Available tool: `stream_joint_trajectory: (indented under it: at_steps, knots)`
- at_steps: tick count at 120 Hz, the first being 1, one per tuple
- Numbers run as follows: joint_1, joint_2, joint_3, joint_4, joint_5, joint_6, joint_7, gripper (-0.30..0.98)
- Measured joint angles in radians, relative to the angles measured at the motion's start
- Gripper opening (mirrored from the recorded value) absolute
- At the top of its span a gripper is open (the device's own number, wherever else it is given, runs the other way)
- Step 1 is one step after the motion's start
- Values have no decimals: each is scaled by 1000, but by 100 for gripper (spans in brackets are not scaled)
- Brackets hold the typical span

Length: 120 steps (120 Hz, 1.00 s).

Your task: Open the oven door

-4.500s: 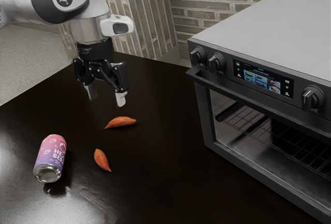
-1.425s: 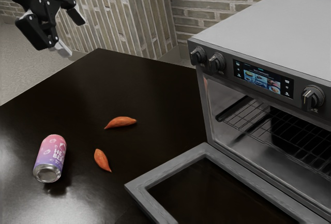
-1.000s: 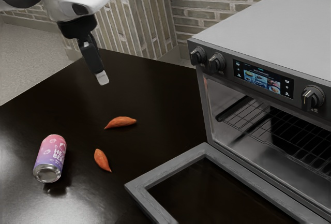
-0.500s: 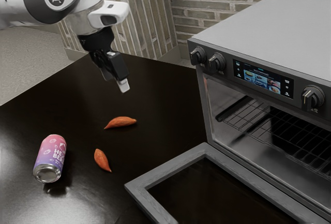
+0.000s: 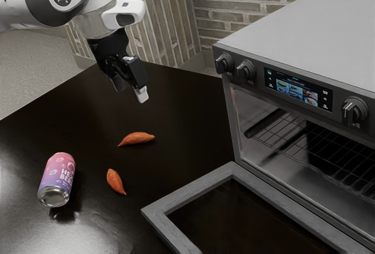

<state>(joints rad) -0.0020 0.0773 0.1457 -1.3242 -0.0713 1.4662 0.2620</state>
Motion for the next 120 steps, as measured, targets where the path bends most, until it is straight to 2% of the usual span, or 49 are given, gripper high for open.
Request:
stream_joint_trajectory:
  at_steps: [120]
  knots:
    - [0,1,2,0,-1,0,-80,69]
